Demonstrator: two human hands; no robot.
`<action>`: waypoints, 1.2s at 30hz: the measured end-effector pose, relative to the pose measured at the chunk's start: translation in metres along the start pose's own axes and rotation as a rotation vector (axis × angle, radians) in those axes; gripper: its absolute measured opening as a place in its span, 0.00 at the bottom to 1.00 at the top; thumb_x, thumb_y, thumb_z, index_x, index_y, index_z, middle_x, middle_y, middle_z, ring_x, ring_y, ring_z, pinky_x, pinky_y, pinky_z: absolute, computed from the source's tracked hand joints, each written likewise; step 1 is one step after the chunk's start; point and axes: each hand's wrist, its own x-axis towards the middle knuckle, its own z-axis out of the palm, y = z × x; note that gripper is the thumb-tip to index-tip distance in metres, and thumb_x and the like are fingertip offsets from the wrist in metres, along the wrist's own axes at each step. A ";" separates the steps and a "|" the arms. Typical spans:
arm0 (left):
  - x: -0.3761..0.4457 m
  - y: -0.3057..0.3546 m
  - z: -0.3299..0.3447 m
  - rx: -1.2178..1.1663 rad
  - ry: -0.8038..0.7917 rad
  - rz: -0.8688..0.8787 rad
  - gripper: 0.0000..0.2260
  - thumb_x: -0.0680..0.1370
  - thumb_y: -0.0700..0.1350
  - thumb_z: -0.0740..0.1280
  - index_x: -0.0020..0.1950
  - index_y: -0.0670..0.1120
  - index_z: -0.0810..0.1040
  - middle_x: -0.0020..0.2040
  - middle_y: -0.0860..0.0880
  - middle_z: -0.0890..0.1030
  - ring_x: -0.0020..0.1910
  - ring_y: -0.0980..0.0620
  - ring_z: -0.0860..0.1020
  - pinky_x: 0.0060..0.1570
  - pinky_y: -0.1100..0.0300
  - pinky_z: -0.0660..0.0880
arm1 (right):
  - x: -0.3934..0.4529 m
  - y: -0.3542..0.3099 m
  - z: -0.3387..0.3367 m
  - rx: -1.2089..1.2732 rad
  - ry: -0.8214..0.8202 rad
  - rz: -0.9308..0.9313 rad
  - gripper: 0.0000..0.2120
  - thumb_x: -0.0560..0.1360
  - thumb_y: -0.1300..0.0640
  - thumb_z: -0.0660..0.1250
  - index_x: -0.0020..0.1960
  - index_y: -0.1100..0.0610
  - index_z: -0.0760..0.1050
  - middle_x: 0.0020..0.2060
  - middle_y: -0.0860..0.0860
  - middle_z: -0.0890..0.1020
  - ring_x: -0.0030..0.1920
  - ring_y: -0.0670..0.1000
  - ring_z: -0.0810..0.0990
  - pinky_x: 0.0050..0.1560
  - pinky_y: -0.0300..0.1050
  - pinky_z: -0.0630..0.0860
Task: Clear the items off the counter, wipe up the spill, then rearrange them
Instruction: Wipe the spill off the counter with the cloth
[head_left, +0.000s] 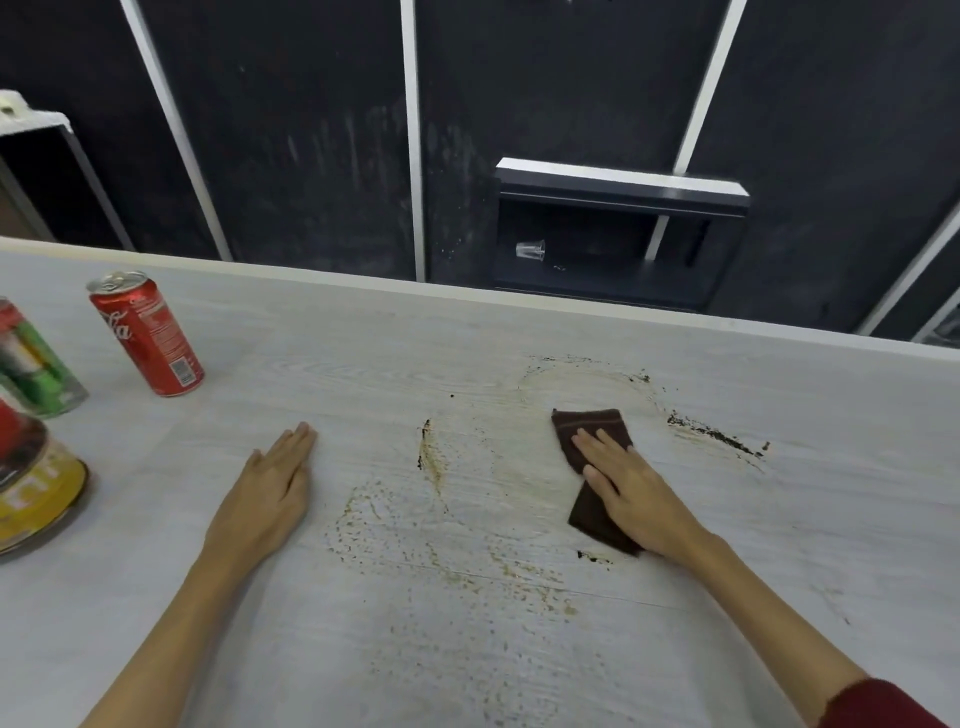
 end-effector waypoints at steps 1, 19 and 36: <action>0.000 0.000 0.000 0.006 -0.003 -0.001 0.21 0.80 0.40 0.51 0.74 0.45 0.56 0.76 0.50 0.56 0.69 0.63 0.51 0.73 0.56 0.45 | 0.005 0.005 -0.004 0.002 0.008 0.053 0.23 0.81 0.51 0.49 0.75 0.52 0.54 0.75 0.44 0.56 0.76 0.44 0.48 0.74 0.42 0.44; 0.002 -0.004 0.002 0.012 -0.042 0.060 0.21 0.80 0.39 0.53 0.74 0.45 0.59 0.75 0.49 0.58 0.74 0.53 0.55 0.74 0.52 0.48 | -0.054 0.031 -0.006 -0.022 0.293 0.502 0.23 0.82 0.55 0.47 0.75 0.60 0.53 0.76 0.54 0.56 0.76 0.54 0.49 0.74 0.52 0.47; 0.006 -0.004 0.003 -0.014 -0.013 0.067 0.21 0.80 0.38 0.54 0.73 0.46 0.60 0.74 0.51 0.60 0.70 0.60 0.55 0.73 0.54 0.49 | 0.068 0.019 -0.022 0.051 0.040 0.257 0.24 0.82 0.52 0.50 0.75 0.57 0.54 0.76 0.51 0.53 0.77 0.53 0.48 0.75 0.52 0.45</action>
